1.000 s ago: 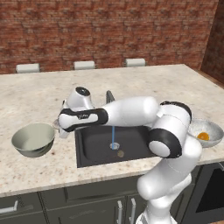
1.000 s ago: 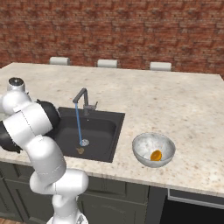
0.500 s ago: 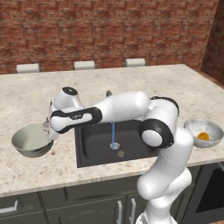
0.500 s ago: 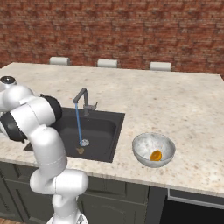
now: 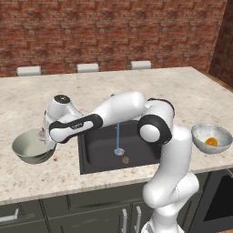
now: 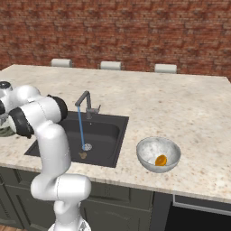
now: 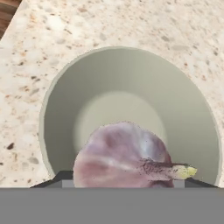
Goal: Pick the garlics from the sink and place them in one bowl. Place the orange in the other bowl. Then turn off the sink faucet.
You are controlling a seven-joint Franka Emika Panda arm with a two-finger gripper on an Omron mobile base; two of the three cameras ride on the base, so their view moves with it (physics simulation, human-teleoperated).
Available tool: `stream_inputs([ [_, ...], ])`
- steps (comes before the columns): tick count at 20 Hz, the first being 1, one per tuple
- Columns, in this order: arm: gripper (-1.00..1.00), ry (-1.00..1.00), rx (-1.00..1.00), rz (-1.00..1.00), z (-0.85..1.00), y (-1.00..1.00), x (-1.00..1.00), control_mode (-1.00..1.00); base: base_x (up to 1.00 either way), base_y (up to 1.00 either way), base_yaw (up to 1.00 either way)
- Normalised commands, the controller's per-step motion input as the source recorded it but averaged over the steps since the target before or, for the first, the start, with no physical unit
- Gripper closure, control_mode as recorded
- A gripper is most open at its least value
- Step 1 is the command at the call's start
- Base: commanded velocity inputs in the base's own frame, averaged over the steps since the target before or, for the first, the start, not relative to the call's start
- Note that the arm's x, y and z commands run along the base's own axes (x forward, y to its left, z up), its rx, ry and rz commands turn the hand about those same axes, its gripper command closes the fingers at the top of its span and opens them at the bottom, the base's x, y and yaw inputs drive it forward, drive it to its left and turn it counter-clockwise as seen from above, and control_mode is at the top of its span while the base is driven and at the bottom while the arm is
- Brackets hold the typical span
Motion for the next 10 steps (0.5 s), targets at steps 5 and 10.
stream_inputs([
  [5,-1.0,0.0,-0.07,0.02,-0.15,0.31,0.12,-1.0,0.0,0.0,0.0],
  [10,-1.0,0.0,-0.01,0.0,0.0,-0.06,0.01,-1.0,0.0,0.0,0.0],
])
